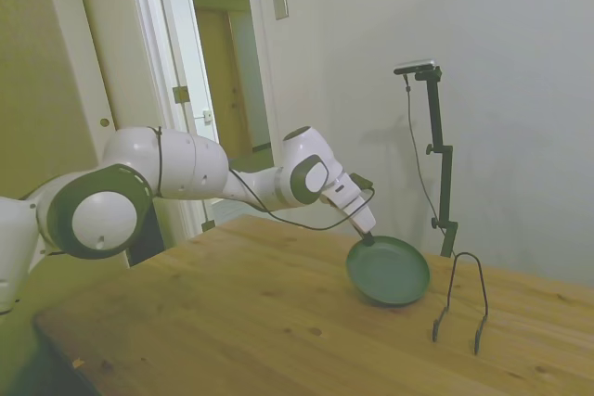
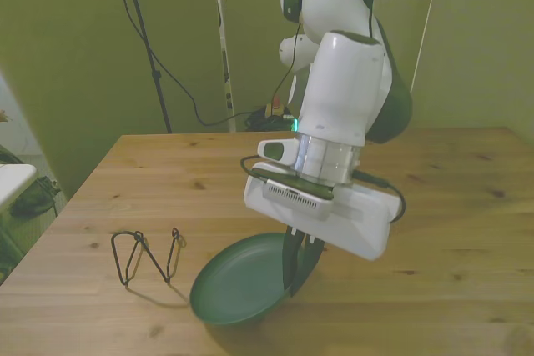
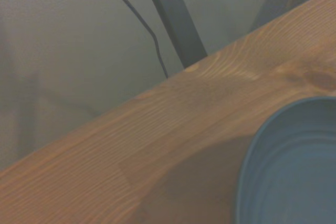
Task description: Unload the plate
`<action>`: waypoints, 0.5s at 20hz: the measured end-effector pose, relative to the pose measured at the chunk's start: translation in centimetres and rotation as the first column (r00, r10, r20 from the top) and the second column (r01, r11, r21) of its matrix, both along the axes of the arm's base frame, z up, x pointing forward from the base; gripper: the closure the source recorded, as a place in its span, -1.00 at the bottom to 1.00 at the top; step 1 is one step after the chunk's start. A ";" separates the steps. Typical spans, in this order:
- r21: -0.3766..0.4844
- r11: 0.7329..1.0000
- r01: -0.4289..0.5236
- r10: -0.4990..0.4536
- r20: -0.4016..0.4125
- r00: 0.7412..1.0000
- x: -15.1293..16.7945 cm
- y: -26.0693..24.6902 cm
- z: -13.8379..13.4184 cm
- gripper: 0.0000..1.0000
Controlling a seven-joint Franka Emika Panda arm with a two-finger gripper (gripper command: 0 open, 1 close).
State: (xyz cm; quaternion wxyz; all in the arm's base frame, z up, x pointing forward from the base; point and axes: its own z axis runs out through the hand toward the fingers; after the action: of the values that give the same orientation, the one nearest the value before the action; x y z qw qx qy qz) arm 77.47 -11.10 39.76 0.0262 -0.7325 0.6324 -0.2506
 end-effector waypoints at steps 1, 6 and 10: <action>-0.001 1.000 0.002 -0.002 -0.005 1.000 0.2 -0.1 -0.4 -1.00; -0.007 1.000 0.005 -0.006 -0.013 1.000 0.5 -0.4 -1.3 -1.00; -0.007 1.000 0.006 -0.006 -0.012 1.000 0.5 -0.4 -1.1 -1.00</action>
State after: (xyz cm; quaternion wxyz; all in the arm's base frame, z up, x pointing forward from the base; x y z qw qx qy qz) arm 77.92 -11.52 38.63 0.0191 -0.7321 0.6339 -0.2488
